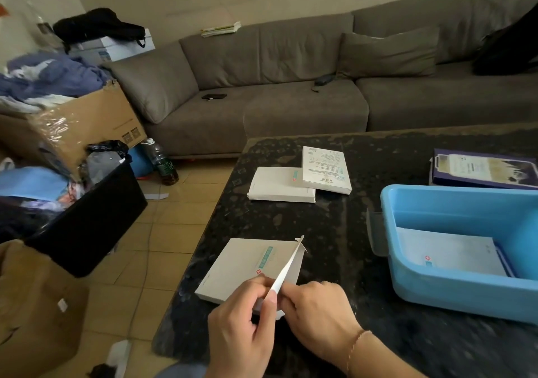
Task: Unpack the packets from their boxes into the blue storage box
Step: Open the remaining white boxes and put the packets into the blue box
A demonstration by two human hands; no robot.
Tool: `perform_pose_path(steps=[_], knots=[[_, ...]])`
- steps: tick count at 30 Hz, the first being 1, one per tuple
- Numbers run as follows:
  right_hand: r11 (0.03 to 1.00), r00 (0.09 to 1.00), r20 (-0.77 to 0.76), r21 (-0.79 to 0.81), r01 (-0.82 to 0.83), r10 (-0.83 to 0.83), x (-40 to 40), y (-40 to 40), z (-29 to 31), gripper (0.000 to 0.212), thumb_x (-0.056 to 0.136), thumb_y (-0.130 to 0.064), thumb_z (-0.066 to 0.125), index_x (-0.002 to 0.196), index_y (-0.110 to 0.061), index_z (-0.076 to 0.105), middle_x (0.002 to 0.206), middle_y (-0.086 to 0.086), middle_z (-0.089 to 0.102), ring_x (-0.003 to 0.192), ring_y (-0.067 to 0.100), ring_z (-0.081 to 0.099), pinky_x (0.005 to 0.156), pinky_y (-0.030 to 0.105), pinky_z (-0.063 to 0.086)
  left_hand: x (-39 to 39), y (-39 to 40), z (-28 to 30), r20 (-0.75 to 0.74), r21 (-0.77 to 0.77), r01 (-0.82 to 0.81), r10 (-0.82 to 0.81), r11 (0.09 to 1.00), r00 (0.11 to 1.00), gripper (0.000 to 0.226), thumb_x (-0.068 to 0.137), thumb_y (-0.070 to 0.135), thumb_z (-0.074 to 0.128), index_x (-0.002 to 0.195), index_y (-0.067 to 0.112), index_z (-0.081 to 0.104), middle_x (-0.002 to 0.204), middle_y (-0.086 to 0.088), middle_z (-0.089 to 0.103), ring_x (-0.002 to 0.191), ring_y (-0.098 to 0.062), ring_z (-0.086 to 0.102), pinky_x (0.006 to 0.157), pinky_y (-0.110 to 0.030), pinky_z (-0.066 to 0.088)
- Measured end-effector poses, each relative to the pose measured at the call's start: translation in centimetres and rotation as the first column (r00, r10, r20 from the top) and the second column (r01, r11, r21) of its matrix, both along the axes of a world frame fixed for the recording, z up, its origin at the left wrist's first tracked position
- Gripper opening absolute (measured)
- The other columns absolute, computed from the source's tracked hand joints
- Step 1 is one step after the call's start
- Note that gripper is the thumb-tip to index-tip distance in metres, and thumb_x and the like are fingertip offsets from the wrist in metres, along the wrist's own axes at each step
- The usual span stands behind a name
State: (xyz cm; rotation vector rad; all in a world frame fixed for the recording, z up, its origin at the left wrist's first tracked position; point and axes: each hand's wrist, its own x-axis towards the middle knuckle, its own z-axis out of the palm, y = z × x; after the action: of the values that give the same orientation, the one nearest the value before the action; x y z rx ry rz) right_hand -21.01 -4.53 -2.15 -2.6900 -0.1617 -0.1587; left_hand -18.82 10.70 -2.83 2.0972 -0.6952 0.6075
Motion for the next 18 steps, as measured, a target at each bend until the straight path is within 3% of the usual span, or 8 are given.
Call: perform_pose_path(steps=[4, 6, 9, 12, 15, 18], knots=[[0.988, 0.995, -0.003, -0.117, -0.101, 0.101, 0.1, -1.0, 1.1, 0.029, 0.101, -0.039, 0.02, 0.103, -0.026, 0.047, 0.089, 0.0, 0.068, 0.07, 0.027, 0.059, 0.072, 0.039, 0.05, 0.1, 0.1, 0.1, -0.005, 0.018, -0.006, 0.006, 1.0, 1.0, 0.035, 0.098, 0.048, 0.047, 0.087, 0.02, 0.063, 0.102, 0.014, 0.071, 0.106, 0.008, 0.06, 0.071, -0.012, 0.056], [0.984, 0.99, 0.055, -0.133, -0.12, 0.129, -0.2, -1.7, 1.0, 0.025, 0.099, -0.035, 0.024, 0.113, -0.03, 0.044, 0.082, -0.001, 0.065, 0.066, 0.025, 0.058, 0.067, 0.039, 0.05, 0.1, 0.2, 0.1, -0.017, 0.033, -0.014, 0.015, 0.999, 1.0, 0.044, 0.099, 0.053, 0.042, 0.087, 0.018, 0.065, 0.101, 0.008, 0.073, 0.103, 0.002, 0.063, 0.069, -0.016, 0.058], [0.981, 0.978, 0.177, -0.175, -0.082, 0.113, -0.8, -3.0, -0.4, 0.04, 0.09, -0.035, 0.039, 0.128, -0.039, 0.049, 0.064, -0.009, 0.061, 0.049, 0.014, 0.056, 0.046, 0.032, 0.048, 0.1, 0.3, 0.0, -0.031, 0.03, -0.014, 0.015, 0.999, 0.999, 0.04, 0.098, 0.054, 0.044, 0.089, 0.02, 0.063, 0.105, 0.008, 0.073, 0.099, 0.008, 0.063, 0.067, -0.016, 0.059], [0.994, 0.927, 0.363, -0.082, -0.071, 0.096, -1.8, -4.5, -2.3, 0.033, 0.086, -0.032, 0.051, 0.112, -0.032, 0.07, 0.065, -0.014, 0.065, 0.046, 0.009, 0.058, 0.038, 0.027, 0.046, -0.1, 0.3, -0.5, -0.023, 0.025, 0.018, -0.017, 1.0, 1.0, 0.033, 0.097, 0.053, 0.046, 0.09, 0.024, 0.059, 0.105, 0.017, 0.065, 0.111, 0.015, 0.054, 0.067, -0.011, 0.057], [1.0, 0.862, 0.506, 0.007, -0.029, 0.022, -3.1, -5.2, -2.7, 0.022, 0.082, -0.023, 0.061, 0.097, -0.022, 0.077, 0.081, -0.011, 0.073, 0.055, 0.009, 0.064, 0.043, 0.022, 0.048, -0.1, 0.2, -0.7, -0.057, 0.023, 0.027, -0.026, 0.999, 0.998, 0.03, 0.096, 0.056, 0.046, 0.092, 0.029, 0.057, 0.106, 0.018, 0.065, 0.114, 0.016, 0.052, 0.067, -0.007, 0.054], [0.982, 0.829, 0.539, 0.179, 0.058, -0.148, -4.7, -5.6, -3.0, 0.021, 0.067, -0.01, 0.075, 0.085, -0.016, 0.079, 0.085, -0.006, 0.076, 0.064, 0.008, 0.069, 0.053, 0.021, 0.055, 0.3, 0.2, -0.9, -0.109, 0.06, 0.015, -0.008, 0.998, 0.994, 0.028, 0.094, 0.052, 0.049, 0.086, 0.027, 0.059, 0.108, 0.019, 0.068, 0.115, 0.013, 0.052, 0.073, -0.012, 0.056]])
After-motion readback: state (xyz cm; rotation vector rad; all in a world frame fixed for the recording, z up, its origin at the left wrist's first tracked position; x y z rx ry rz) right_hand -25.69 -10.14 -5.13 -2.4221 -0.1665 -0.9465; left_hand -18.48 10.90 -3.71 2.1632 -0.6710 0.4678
